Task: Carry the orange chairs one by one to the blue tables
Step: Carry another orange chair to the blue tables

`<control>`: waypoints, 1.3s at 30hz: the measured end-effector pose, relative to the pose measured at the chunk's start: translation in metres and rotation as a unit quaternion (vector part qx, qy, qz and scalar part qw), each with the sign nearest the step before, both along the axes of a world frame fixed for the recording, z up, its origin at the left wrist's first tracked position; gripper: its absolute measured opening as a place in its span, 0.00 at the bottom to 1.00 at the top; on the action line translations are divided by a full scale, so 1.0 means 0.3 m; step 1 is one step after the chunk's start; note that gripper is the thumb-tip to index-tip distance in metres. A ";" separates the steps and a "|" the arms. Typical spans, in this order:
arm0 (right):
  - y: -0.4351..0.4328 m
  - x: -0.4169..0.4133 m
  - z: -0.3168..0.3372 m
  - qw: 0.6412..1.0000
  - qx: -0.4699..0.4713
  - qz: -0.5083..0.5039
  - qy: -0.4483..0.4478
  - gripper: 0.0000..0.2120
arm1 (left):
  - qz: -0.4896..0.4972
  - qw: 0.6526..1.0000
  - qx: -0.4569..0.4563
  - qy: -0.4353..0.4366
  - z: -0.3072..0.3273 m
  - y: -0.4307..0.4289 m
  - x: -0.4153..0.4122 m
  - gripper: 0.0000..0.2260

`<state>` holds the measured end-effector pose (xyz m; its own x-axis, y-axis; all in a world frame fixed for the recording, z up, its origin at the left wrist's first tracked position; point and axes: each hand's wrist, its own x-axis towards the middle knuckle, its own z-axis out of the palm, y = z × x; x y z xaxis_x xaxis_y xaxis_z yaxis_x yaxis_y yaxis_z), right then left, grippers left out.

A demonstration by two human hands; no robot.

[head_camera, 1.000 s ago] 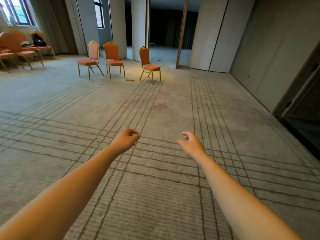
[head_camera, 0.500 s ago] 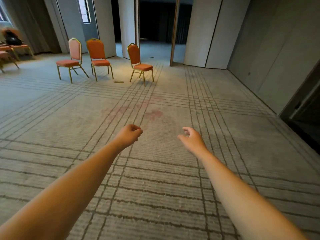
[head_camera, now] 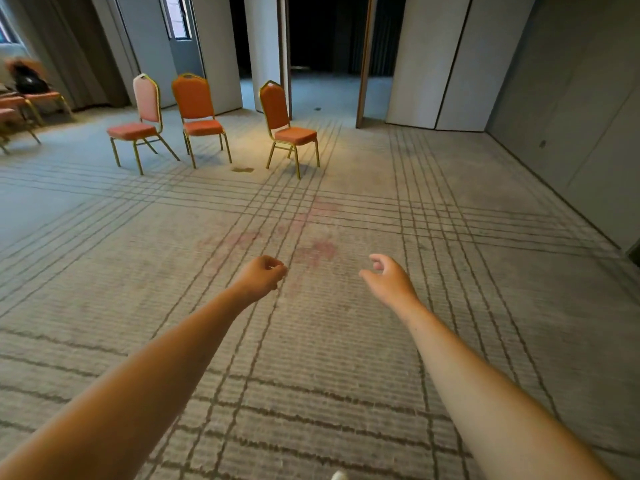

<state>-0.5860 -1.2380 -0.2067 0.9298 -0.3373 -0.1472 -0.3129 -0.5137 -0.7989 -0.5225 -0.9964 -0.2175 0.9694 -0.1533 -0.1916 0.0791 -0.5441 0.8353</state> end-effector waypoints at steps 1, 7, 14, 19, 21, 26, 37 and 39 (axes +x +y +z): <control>-0.036 0.100 0.010 1.000 -0.005 0.000 -0.002 0.25 | 0.008 1.000 0.000 -0.002 0.002 -0.028 0.096 0.08; -0.182 0.630 0.020 1.000 -0.026 0.016 0.002 0.24 | 0.026 1.000 0.002 0.013 -0.025 -0.146 0.578 0.10; -0.319 1.242 -0.052 0.999 -0.028 0.039 0.009 0.25 | 0.026 1.000 0.004 0.015 -0.082 -0.301 1.182 0.10; -0.438 1.761 -0.044 0.999 -0.022 0.021 0.016 0.25 | 0.009 1.000 0.008 -0.002 -0.076 -0.400 1.718 0.10; -0.481 1.955 -0.033 1.000 -0.016 0.010 0.009 0.25 | 0.007 1.000 0.011 -0.002 -0.054 -0.441 1.932 0.11; -0.596 2.369 -0.038 1.000 0.008 -0.014 0.016 0.24 | -0.019 1.000 0.021 0.008 -0.036 -0.580 2.388 0.11; -1.011 3.365 -0.121 0.999 0.024 -0.008 0.020 0.25 | -0.021 0.999 0.038 0.021 -0.110 -0.994 3.394 0.10; -1.102 3.559 -0.111 0.999 0.028 0.002 0.024 0.24 | -0.012 0.999 0.044 0.019 -0.096 -1.079 3.576 0.10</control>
